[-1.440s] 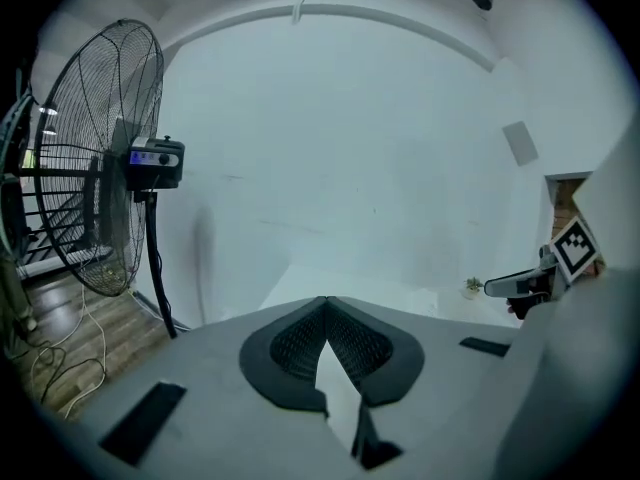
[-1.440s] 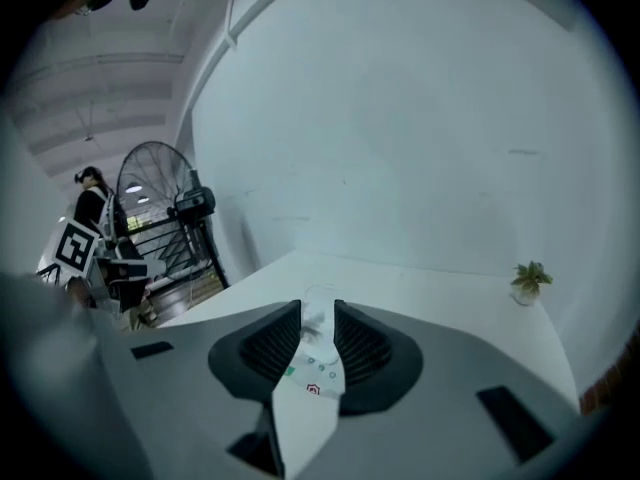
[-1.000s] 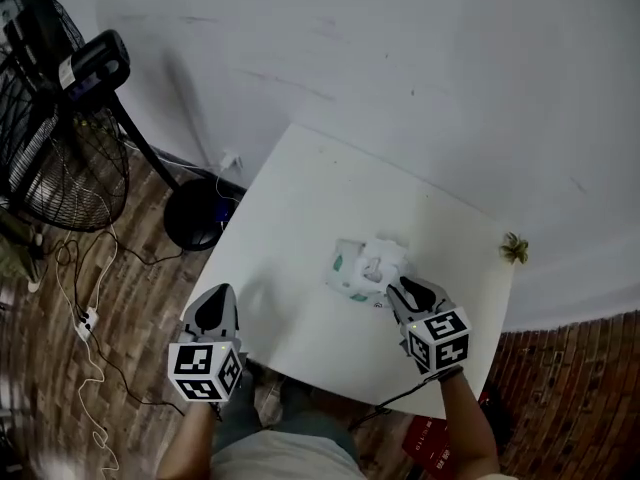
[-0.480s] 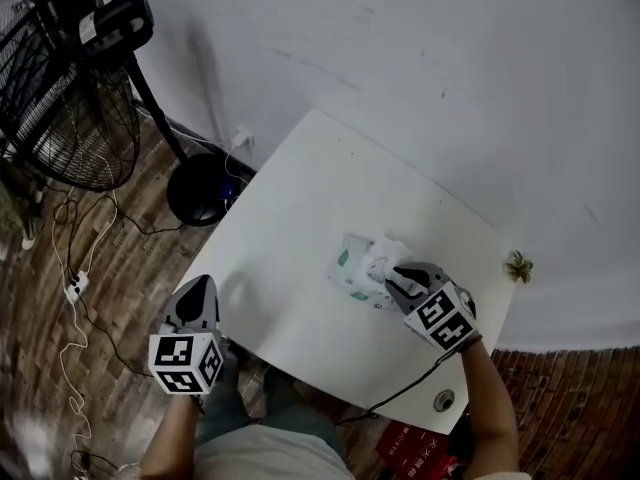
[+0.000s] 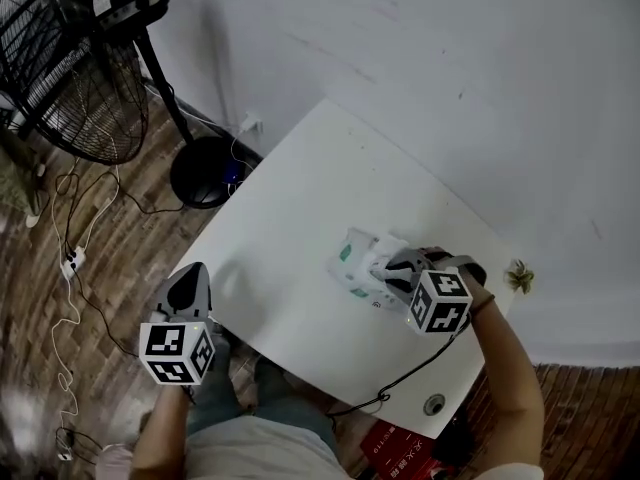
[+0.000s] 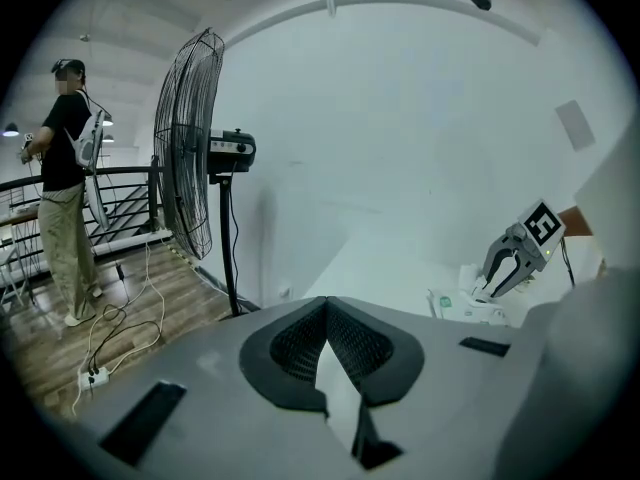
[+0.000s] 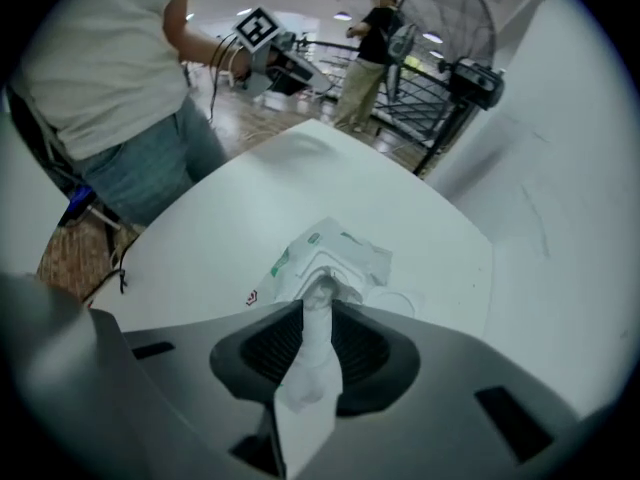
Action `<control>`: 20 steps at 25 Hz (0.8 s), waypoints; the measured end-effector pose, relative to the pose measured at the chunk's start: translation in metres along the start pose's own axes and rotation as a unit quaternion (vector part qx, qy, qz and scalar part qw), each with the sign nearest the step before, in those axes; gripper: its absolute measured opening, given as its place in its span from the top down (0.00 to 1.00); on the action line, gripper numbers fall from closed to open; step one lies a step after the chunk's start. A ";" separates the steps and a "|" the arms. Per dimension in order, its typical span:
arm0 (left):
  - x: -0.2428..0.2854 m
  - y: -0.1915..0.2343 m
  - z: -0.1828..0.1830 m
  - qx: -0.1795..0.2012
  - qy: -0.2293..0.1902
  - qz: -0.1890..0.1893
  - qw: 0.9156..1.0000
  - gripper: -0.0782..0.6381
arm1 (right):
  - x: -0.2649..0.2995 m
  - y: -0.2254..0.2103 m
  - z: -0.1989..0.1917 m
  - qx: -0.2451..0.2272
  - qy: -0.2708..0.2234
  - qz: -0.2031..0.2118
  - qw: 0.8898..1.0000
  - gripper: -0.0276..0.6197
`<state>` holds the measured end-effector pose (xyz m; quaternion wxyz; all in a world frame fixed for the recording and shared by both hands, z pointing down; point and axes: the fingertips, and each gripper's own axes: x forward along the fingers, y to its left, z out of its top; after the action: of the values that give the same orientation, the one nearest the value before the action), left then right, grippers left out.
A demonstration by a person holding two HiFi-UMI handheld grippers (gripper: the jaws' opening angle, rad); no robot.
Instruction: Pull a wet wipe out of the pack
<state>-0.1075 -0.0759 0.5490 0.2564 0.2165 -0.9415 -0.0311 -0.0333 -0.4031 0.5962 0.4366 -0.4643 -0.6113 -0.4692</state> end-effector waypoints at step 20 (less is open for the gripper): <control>-0.003 0.005 -0.008 -0.008 0.004 0.016 1.000 0.89 | 0.037 0.003 -0.001 -0.184 0.043 0.074 0.979 0.80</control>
<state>-0.1028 -0.0695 0.5555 0.2619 0.1991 -0.9437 -0.0335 -0.0373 -0.3982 0.6330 0.4028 -0.5601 -0.4592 -0.5596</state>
